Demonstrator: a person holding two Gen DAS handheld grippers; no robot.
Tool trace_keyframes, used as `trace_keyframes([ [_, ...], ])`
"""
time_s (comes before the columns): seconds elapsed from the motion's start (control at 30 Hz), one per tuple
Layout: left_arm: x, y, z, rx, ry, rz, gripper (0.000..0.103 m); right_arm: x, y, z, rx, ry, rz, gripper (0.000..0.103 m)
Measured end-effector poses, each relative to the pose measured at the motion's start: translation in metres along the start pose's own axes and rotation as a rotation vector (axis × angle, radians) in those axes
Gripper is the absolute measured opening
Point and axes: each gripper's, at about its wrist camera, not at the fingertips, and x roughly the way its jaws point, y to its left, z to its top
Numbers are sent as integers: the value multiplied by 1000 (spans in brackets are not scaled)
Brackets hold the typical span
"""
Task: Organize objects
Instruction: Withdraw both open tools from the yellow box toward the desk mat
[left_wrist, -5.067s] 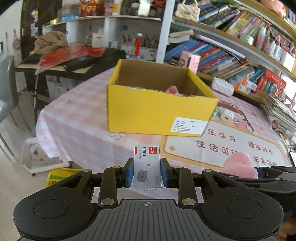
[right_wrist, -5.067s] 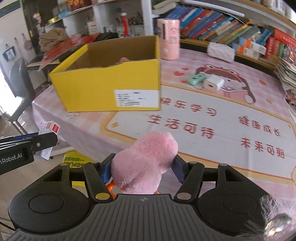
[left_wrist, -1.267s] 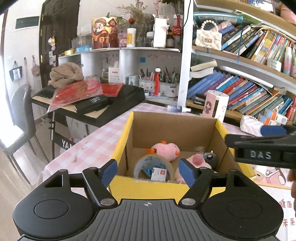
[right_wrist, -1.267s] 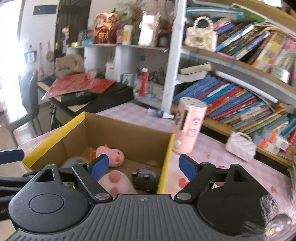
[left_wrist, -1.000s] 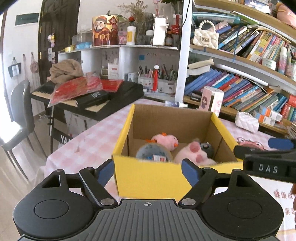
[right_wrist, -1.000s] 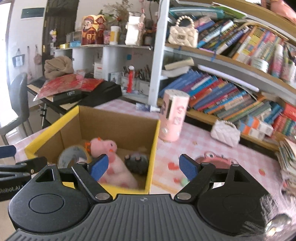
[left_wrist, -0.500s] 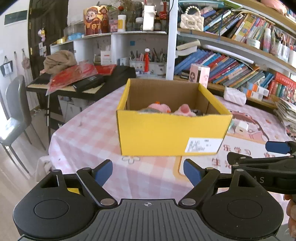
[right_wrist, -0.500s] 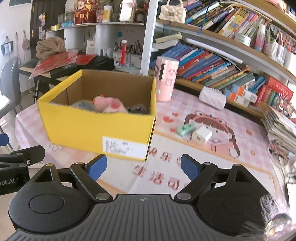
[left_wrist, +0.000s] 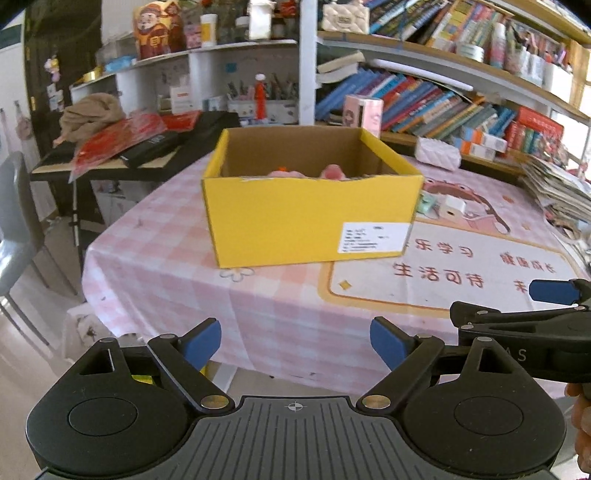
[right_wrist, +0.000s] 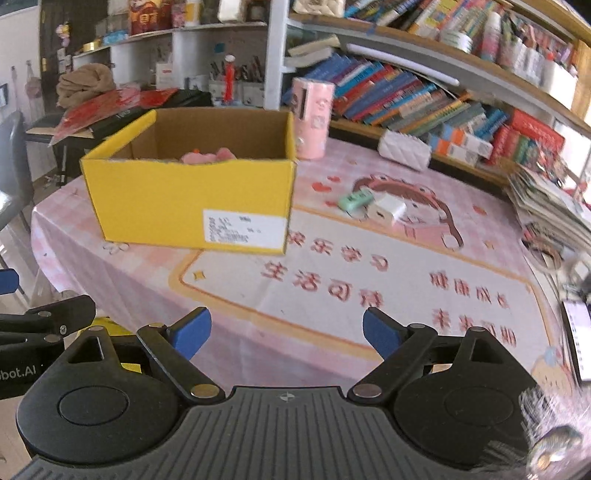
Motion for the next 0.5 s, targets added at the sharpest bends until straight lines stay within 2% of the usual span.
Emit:
trace_keyframes([
  [0.5,13,-48,14,110,-19,-130,92,-10,-50,-12,113,10,-133,90],
])
